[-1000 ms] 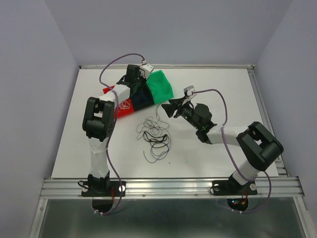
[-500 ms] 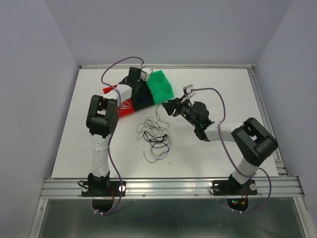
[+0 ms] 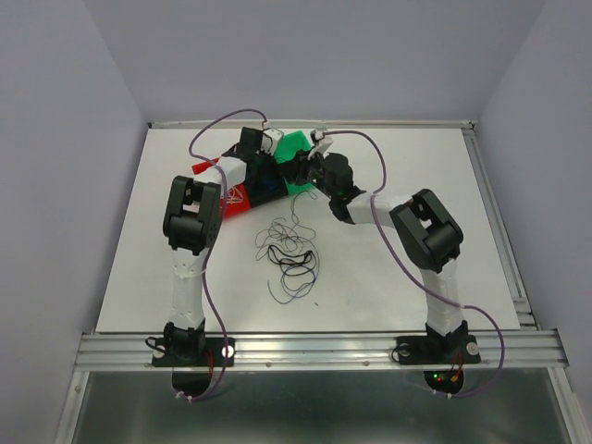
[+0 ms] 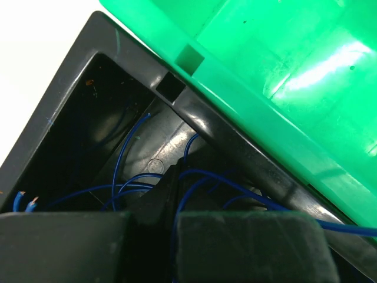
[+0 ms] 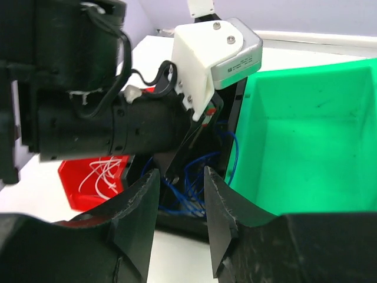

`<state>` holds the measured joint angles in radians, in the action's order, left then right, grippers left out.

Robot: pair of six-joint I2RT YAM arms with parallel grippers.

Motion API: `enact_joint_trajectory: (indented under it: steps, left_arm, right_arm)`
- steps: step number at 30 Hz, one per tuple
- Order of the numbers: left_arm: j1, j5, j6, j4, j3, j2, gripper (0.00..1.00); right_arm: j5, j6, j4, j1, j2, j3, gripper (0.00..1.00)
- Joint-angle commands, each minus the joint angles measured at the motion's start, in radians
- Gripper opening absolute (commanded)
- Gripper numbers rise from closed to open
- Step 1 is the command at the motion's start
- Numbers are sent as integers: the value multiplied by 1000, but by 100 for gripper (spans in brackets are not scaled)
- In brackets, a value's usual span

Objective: Untangle the cables

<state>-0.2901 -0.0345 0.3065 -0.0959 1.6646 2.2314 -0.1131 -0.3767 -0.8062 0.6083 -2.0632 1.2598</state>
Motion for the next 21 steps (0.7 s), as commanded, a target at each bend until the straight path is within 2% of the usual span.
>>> enact_joint_trajectory:
  steps: [1,4,7,15,21]
  left_arm:
    - [9,-13,-15,-2,-25,-46,0]
    - [12,-18,-17,-2,-25,-47,0]
    - [14,-18,-12,9,-40,-49,0]
    - [17,-28,-6,13,-52,-55,0]
    - [19,-41,-3,15,-57,-61,0]
  right_arm:
    - [-29,-21,64,-4,-84,169,41]
    - [-5,-22,117,-5,-120,223,41]
    - [50,-18,117,-5,-127,214,44]
    - [82,1,141,-5,-161,247,45]
    - [150,28,125,-5,-152,234,50]
